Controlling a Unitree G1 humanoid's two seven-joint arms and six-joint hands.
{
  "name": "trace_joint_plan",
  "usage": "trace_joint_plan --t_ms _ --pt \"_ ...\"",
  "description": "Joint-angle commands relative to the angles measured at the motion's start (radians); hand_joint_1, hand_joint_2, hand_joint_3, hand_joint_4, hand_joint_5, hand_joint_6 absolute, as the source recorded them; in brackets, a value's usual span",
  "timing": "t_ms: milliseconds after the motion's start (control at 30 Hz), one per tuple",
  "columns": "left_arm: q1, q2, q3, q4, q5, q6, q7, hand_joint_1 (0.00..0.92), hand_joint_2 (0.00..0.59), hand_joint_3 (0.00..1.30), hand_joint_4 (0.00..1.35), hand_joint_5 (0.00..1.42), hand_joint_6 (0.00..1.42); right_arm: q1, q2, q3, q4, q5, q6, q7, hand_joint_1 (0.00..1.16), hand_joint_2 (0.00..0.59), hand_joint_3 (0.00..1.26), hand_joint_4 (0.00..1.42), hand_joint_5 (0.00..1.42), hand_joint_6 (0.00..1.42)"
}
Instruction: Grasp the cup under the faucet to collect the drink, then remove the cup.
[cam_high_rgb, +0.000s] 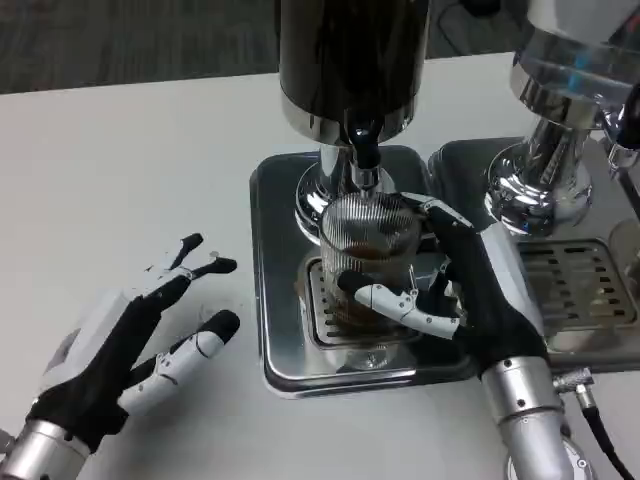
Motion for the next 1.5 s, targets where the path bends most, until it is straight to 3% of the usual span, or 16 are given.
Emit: trace_joint_plan --t_ms 33,167,433,933,1100,1500 --pt "-0.013 0.016 -0.012 0.017 -0.003 -0.011 -0.018 0.0 0.18 0.2 0.0 0.01 0.0 0.012 0.0 -0.017 -0.05 -0.002 -0.034 -0.021 0.94 0.173 0.51 0.61 0.88 1.25" --pt "-0.019 0.024 -0.018 0.021 0.0 -0.011 -0.03 0.0 0.18 0.19 0.0 0.0 0.0 0.027 -0.008 -0.012 -0.07 -0.014 -0.038 -0.013 0.94 0.173 0.52 0.61 0.88 1.26" --pt "-0.015 0.076 -0.036 -0.024 0.063 0.004 -0.046 0.0 0.172 0.0 0.0 0.0 0.0 0.078 -0.028 -0.023 -0.135 -0.007 -0.045 0.004 0.94 0.173 0.52 0.62 0.89 1.27" --pt "-0.014 0.125 -0.057 -0.06 0.095 0.038 -0.072 0.0 0.17 0.0 0.0 0.0 0.0 0.18 -0.054 -0.025 -0.265 -0.027 -0.061 0.014 0.93 0.171 0.56 0.64 0.92 1.31" --pt "0.005 0.154 -0.051 -0.102 0.115 0.059 -0.074 0.0 0.167 0.0 0.0 0.0 0.0 0.214 -0.042 -0.026 -0.315 -0.02 -0.059 0.015 0.93 0.177 0.57 0.65 0.93 1.31" --pt "0.048 0.188 -0.046 -0.163 0.134 0.077 -0.07 0.0 0.161 0.0 0.0 0.0 0.0 0.284 -0.061 -0.026 -0.417 -0.023 -0.064 0.055 0.92 0.18 0.58 0.66 0.94 1.33"
